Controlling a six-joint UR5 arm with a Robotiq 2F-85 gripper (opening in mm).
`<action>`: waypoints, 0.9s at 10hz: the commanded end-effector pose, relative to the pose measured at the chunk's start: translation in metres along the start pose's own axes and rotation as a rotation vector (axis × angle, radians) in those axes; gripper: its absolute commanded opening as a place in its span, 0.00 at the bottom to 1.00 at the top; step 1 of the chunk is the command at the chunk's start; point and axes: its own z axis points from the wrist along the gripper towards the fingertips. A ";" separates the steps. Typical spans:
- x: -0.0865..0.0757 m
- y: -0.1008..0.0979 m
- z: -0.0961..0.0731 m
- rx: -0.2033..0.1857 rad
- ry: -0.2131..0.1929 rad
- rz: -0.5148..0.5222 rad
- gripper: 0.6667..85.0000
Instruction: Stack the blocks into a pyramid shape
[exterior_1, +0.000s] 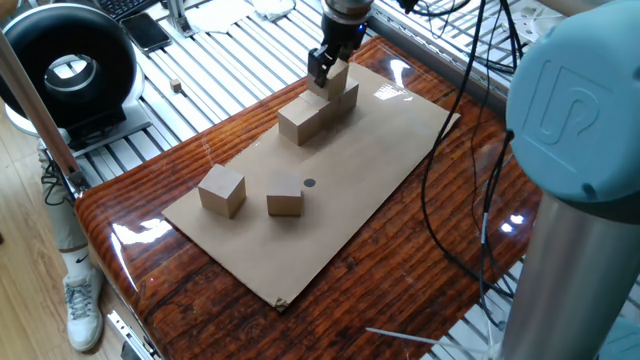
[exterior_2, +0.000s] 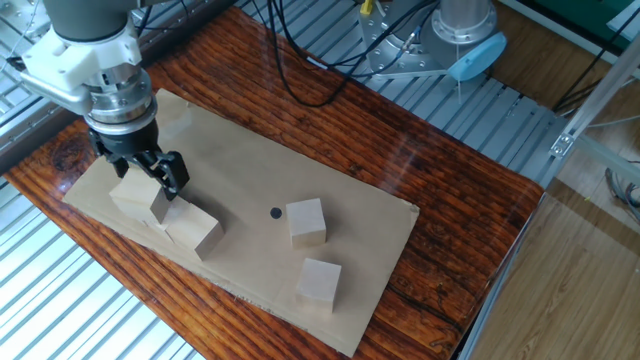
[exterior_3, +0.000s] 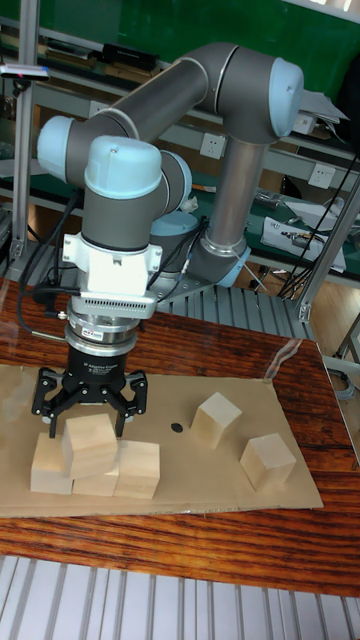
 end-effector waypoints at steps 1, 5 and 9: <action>0.000 -0.007 0.001 0.011 -0.008 -0.019 1.00; 0.011 0.006 -0.012 0.002 0.012 0.005 1.00; 0.009 0.009 -0.025 0.045 0.015 -0.002 1.00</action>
